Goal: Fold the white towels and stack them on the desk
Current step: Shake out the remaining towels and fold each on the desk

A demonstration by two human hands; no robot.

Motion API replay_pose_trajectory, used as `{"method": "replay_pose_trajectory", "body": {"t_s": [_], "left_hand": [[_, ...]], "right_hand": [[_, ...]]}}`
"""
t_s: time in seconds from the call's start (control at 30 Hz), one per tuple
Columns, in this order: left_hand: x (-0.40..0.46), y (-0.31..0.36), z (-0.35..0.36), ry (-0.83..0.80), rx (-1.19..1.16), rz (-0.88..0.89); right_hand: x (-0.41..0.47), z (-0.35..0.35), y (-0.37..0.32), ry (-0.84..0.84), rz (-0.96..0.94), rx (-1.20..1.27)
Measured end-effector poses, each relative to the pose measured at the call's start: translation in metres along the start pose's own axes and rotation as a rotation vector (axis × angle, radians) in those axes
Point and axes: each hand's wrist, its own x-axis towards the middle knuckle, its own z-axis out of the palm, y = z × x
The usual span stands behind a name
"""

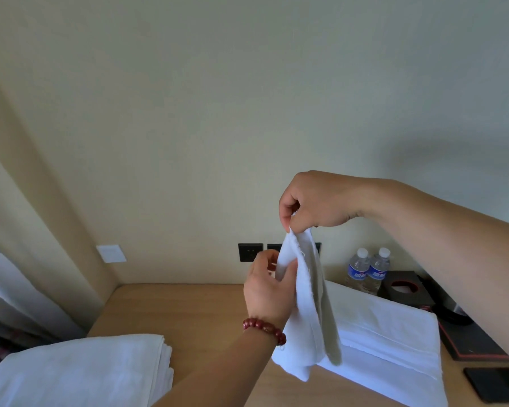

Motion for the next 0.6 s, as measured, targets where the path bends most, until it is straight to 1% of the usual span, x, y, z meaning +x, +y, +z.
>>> {"method": "replay_pose_trajectory", "body": {"t_s": [0.1,0.23,0.3,0.47,0.53,0.6], "left_hand": [[0.008,0.013,0.005,0.048,-0.014,0.084],[0.008,0.019,0.007,-0.073,-0.067,0.063],[0.009,0.015,0.008,-0.081,-0.082,0.039],[0.006,0.01,0.011,0.022,-0.016,0.061],[0.004,0.01,0.011,0.021,-0.02,0.1],[0.002,0.008,0.012,-0.024,-0.008,0.182]], "right_hand": [[0.002,0.006,0.002,-0.001,0.004,-0.001],[0.001,0.004,0.007,0.012,0.019,0.001],[0.0,0.004,0.011,0.011,0.031,-0.009],[0.0,0.008,0.017,0.025,0.042,0.021],[0.001,0.008,0.017,0.043,0.035,0.029],[0.002,0.01,0.017,0.042,0.033,0.024]]}}
